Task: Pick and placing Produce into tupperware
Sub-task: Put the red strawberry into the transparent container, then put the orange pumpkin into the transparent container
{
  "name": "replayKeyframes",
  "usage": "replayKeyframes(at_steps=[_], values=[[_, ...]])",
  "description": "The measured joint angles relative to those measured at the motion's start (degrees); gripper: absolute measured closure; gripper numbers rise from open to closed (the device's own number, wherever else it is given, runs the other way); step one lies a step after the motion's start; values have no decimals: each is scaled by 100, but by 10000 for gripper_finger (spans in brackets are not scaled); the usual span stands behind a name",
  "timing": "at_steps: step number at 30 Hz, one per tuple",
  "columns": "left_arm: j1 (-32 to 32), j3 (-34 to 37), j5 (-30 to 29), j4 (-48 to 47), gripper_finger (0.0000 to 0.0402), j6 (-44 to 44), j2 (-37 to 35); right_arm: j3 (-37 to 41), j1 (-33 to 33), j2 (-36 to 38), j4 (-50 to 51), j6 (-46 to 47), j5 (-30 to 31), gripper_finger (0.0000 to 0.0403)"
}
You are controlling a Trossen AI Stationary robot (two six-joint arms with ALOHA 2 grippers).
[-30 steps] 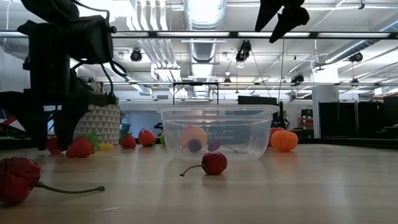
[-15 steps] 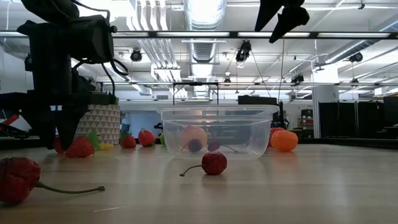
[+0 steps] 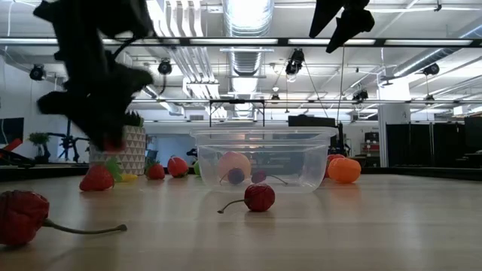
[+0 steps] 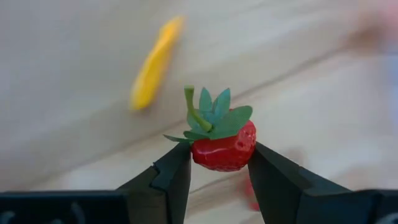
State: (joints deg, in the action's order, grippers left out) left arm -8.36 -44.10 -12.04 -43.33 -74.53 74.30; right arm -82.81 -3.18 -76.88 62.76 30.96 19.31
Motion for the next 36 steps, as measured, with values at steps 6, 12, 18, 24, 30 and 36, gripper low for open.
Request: replayKeyframes(at_steps=[6,12,18,24,30,36], values=[[60,-439,-482,1683,268,1870,-118,0,-12,57,4,76,2,49],[272,-428,-47,4141,268,3048,252,0,-22,80,12,241,4,49],[478,-422,848,4699,268,2770,1058,0,-22,102,11,245,21,49],[492,-489,1868,5193,268,2051,1804,0,-22,113,11,249,22,49],[501,-787,1621,5227,247,2077,1899,0,-20,113,70,354,22,49],[498,-847,1614,5171,186,2086,1897,0,-20,113,354,356,22,49]])
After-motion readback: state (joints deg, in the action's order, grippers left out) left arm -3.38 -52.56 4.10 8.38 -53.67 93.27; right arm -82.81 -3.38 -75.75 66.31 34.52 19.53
